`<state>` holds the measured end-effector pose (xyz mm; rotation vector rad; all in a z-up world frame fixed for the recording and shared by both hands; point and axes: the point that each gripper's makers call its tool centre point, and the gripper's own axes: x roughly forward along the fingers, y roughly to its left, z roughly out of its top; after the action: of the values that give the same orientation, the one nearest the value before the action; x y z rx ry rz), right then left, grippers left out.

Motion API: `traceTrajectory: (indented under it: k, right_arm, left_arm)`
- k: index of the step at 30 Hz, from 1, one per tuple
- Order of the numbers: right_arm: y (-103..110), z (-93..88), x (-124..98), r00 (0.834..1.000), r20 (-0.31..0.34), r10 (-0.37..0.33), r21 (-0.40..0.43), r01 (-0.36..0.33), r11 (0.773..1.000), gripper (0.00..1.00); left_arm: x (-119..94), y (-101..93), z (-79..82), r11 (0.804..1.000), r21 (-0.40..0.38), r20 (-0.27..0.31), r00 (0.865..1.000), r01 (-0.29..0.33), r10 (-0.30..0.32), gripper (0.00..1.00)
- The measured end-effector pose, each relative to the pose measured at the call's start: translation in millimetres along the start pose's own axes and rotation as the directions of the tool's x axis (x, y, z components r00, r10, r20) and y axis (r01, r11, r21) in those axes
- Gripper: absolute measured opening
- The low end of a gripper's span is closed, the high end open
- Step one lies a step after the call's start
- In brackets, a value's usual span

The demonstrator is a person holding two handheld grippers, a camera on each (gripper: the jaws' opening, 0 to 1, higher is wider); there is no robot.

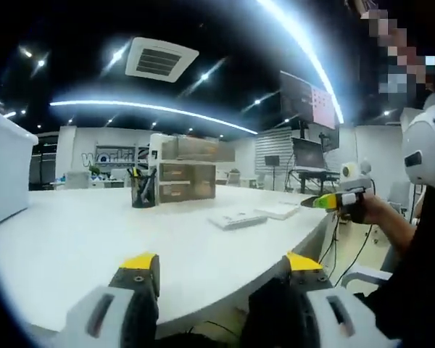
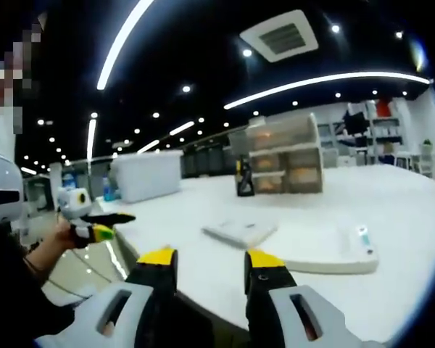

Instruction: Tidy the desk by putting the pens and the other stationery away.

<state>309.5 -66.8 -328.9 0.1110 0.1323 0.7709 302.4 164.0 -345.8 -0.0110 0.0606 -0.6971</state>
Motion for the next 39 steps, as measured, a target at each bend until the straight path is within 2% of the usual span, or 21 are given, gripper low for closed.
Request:
traceTrajectory:
  k: [10, 25, 32, 39]
  right_arm:
    - [4, -4.9, 8, 1.000, -0.026, 0.008, -0.009, -0.009, 1.000, 0.34]
    - [9, -2.3, 23, 0.998, -0.065, 0.025, -0.043, -0.028, 0.999, 0.34]
    - [4, -6.5, 34, 0.996, -0.085, 0.020, -0.035, -0.023, 0.999, 0.33]
    - [-8, -13.6, 50, 0.993, -0.120, 0.002, -0.028, -0.005, 1.000, 0.27]
  left_arm:
    - [0, -4.3, -1.6, 1.000, -0.013, 0.003, 1.000, 0.015, -0.015, 0.67]
    - [2, -3.4, -10.8, 1.000, -0.003, -0.021, 1.000, 0.013, -0.013, 0.66]
    - [0, -5.2, -15.7, 1.000, 0.008, -0.032, 0.999, 0.012, -0.012, 0.66]
    - [-1, -9.1, -19.4, 1.000, 0.022, -0.046, 0.999, 0.016, -0.015, 0.66]
